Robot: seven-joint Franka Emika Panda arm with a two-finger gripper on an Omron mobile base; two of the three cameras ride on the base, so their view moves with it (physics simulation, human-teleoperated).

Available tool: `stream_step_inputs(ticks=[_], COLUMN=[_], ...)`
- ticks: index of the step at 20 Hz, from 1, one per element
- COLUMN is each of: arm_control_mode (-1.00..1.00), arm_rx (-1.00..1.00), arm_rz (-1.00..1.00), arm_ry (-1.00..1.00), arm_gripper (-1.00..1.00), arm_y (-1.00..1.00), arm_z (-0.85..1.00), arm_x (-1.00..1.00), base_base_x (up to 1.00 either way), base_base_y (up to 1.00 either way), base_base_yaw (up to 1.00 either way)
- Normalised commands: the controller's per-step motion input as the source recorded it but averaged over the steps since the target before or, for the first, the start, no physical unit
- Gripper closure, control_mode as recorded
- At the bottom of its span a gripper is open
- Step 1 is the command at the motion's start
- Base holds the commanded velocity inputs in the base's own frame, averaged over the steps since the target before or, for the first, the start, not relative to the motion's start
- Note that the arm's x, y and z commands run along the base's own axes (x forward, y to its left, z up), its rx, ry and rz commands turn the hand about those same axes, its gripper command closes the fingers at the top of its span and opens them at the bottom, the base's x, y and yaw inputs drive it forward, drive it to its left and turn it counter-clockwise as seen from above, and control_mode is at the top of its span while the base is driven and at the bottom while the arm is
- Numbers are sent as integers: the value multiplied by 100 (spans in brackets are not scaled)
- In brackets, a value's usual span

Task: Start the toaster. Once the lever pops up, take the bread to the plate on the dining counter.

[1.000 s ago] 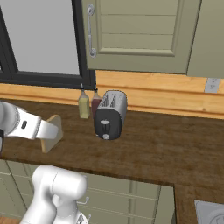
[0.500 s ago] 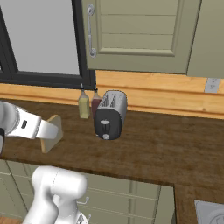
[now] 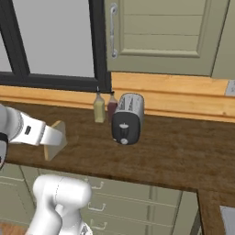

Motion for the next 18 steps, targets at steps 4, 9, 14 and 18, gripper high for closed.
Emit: stream_step_inputs(ticks=[4,9,14,18], arm_control_mode=[100,100,100,100], arm_rx=[0,0,0,0], arm_rz=[0,0,0,0], arm_ry=[0,0,0,0], arm_gripper=[100,100,100,100], arm_y=[0,0,0,0], arm_z=[0,0,0,0], arm_x=[0,0,0,0], base_base_x=[-83,-69,-40,-12], base_base_y=[76,100,98,88], base_base_yaw=[7,45,77,90])
